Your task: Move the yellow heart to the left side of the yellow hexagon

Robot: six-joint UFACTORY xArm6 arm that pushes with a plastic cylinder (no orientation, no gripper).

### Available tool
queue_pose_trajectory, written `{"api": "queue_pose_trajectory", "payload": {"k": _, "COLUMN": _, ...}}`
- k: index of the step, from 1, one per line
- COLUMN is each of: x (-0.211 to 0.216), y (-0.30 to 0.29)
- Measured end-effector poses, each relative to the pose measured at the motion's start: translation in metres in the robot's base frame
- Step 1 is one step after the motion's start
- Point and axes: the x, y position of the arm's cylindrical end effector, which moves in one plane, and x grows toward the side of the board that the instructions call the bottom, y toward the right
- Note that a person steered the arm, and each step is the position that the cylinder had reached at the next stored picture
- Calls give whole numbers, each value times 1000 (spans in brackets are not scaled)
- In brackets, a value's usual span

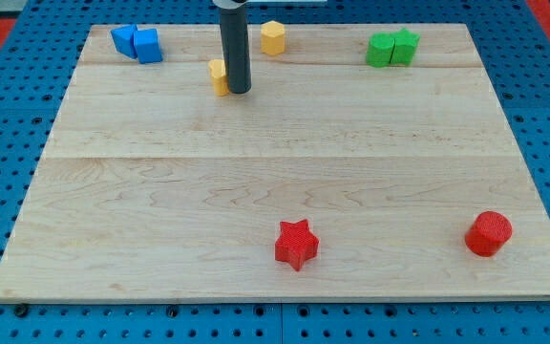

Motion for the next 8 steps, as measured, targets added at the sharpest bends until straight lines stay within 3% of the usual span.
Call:
{"api": "queue_pose_trajectory", "payload": {"k": 1, "x": 26, "y": -23}}
{"api": "queue_pose_trajectory", "payload": {"k": 2, "x": 14, "y": -44}}
{"api": "queue_pose_trajectory", "payload": {"k": 4, "x": -63, "y": 14}}
{"api": "queue_pose_trajectory", "payload": {"k": 5, "x": -79, "y": 23}}
{"api": "queue_pose_trajectory", "payload": {"k": 7, "x": -54, "y": -26}}
{"api": "queue_pose_trajectory", "payload": {"k": 8, "x": -69, "y": -54}}
